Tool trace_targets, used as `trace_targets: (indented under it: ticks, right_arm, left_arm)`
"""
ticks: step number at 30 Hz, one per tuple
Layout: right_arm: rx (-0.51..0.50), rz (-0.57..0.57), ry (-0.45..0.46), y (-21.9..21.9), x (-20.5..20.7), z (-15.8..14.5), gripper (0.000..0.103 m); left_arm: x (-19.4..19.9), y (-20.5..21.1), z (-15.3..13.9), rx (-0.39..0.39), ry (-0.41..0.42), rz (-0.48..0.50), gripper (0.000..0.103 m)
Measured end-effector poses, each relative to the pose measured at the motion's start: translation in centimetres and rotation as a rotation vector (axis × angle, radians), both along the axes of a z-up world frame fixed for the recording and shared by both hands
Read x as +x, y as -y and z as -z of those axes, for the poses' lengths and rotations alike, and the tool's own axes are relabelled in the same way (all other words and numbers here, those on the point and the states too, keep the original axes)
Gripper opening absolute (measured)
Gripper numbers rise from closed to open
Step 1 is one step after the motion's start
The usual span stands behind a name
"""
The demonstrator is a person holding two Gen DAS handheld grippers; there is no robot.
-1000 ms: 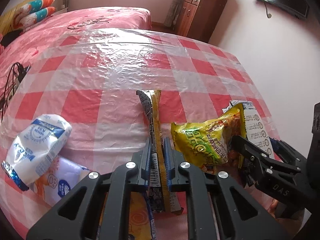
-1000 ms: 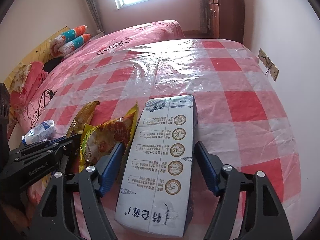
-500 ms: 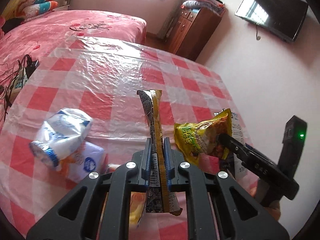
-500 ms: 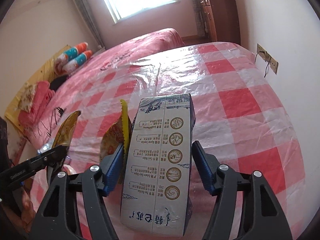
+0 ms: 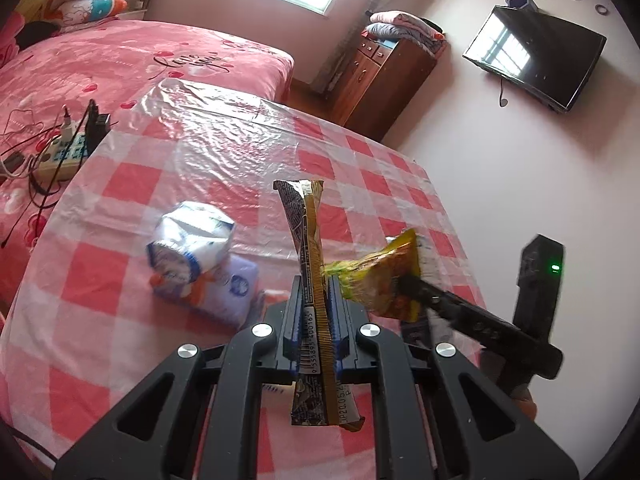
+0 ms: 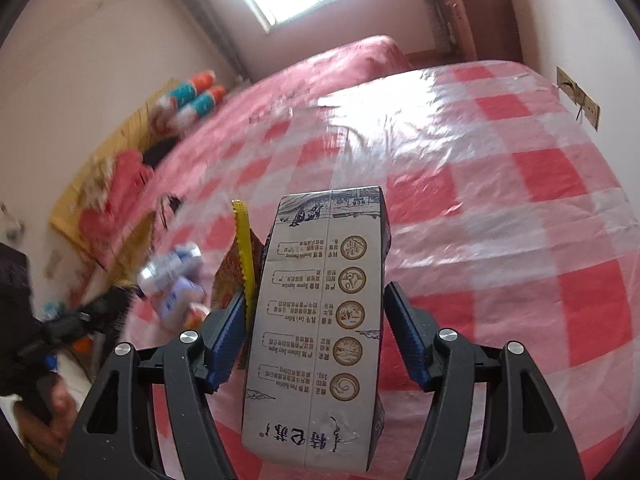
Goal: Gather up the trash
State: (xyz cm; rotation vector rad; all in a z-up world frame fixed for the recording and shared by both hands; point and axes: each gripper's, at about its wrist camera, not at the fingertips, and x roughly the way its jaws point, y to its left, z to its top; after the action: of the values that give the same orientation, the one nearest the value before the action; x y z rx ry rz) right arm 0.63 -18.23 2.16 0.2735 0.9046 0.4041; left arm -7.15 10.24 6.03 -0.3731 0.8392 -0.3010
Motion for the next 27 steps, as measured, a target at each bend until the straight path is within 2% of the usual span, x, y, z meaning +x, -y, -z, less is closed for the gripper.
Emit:
trace_targets:
  ticks: [2, 4, 5, 9, 12, 17, 19, 22, 27]
  right_arm:
    - [-0.046, 0.026, 0.007, -0.4, -0.1, -0.1, 0.076]
    - [-0.088, 0.065, 0.049, -0.6, -0.4, -0.9, 0.089]
    - [-0.094, 0.072, 0.065, -0.6, -0.8, -1.2, 0.089]
    - [-0.119, 0.066, 0.139, -2.0, -1.9, -2.9, 0.089]
    - [-0.153, 0.023, 0.185, -4.4, -2.3, -3.4, 0.089]
    - [-0.229, -0.066, 0.183, -8.4, -2.0, -2.5, 0.087]
    - [-0.267, -0.086, 0.17, -9.7, -1.7, -1.8, 0.073]
    - [-0.352, -0.068, 0.149, -10.8, -1.0, -0.4, 0.072]
    - [-0.427, -0.052, 0.147, -11.2, -0.3, 1.0, 0.075]
  left_arm:
    - [-0.6, -0.5, 0.1, -0.005, -0.001, -0.001, 0.013]
    - [-1.0, -1.0, 0.2, -0.008, -0.002, -0.004, 0.013]
    - [-1.1, -1.2, 0.3, -0.009, -0.003, -0.006, 0.013]
    - [-1.9, -2.2, 0.4, -0.007, 0.003, -0.016, 0.013]
    - [-2.6, -3.1, 0.4, -0.009, 0.007, -0.024, 0.013]
    - [-3.9, -4.8, 0.7, -0.005, 0.009, -0.04, 0.013]
    - [-4.3, -5.5, 0.9, -0.005, 0.004, -0.047, 0.013]
    - [-4.9, -6.6, 1.3, -0.004, 0.0, -0.062, 0.013]
    - [-5.6, -8.3, 2.0, -0.018, -0.01, -0.085, 0.013]
